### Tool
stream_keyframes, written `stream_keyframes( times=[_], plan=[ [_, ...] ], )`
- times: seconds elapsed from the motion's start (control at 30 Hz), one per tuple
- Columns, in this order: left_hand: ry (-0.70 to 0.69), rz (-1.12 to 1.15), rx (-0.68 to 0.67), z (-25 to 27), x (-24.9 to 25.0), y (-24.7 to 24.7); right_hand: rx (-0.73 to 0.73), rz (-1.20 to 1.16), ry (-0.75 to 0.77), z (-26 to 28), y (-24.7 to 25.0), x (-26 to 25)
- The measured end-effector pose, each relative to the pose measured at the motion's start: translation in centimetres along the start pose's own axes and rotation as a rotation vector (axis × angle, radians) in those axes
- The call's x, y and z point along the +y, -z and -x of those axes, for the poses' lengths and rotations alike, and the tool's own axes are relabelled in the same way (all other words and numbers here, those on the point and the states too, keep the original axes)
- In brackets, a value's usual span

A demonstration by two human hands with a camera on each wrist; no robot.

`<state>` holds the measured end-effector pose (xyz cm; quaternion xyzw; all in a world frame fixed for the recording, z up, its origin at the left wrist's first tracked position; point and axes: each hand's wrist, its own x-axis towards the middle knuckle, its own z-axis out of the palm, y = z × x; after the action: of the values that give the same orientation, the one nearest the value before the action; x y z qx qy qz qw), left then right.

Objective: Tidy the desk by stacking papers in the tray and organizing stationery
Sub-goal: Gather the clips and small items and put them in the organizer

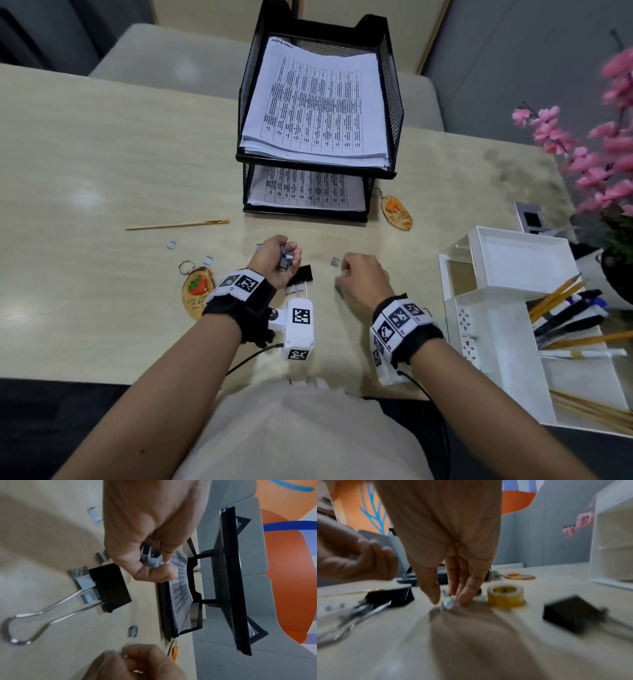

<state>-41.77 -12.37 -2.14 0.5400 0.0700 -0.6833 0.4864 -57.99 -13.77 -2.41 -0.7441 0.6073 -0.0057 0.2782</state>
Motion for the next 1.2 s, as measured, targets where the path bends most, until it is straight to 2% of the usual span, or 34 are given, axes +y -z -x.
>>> stream_keyframes(
  times=[0.13,0.27,0.33,0.53,0.7,0.83,0.93,1.07,1.2],
  plan=[
    [-0.038,0.012,0.008,-0.1,0.9,0.1,-0.019,0.034,0.017,0.0,-0.6,-0.1],
    [-0.032,0.015,-0.002,-0.2,1.0,0.0,0.09,-0.092,-0.025,-1.1,0.0,-0.8],
    [-0.027,0.013,-0.006,-0.2,1.0,0.0,0.11,-0.097,0.028,-1.7,0.1,-1.4],
    [-0.019,0.049,-0.016,-0.4,1.5,0.4,0.04,0.078,0.148,-2.6,-1.6,-1.4],
    [-0.004,0.147,-0.038,-0.6,1.7,1.8,0.104,-0.159,0.064,-2.8,-1.0,-2.3],
    [0.004,0.146,-0.028,-0.5,1.1,2.1,0.095,-0.43,0.188,-1.5,0.6,-6.6],
    [0.014,0.132,-0.086,-0.1,0.7,2.1,0.047,-0.458,0.267,-0.9,1.0,-9.3],
    [0.025,0.118,-0.069,-0.3,0.6,3.0,-0.01,-0.467,0.247,-0.4,0.6,-10.1],
    [0.009,0.075,-0.007,0.0,1.1,4.6,0.134,-0.498,0.155,0.0,0.3,-8.5]
  ],
)
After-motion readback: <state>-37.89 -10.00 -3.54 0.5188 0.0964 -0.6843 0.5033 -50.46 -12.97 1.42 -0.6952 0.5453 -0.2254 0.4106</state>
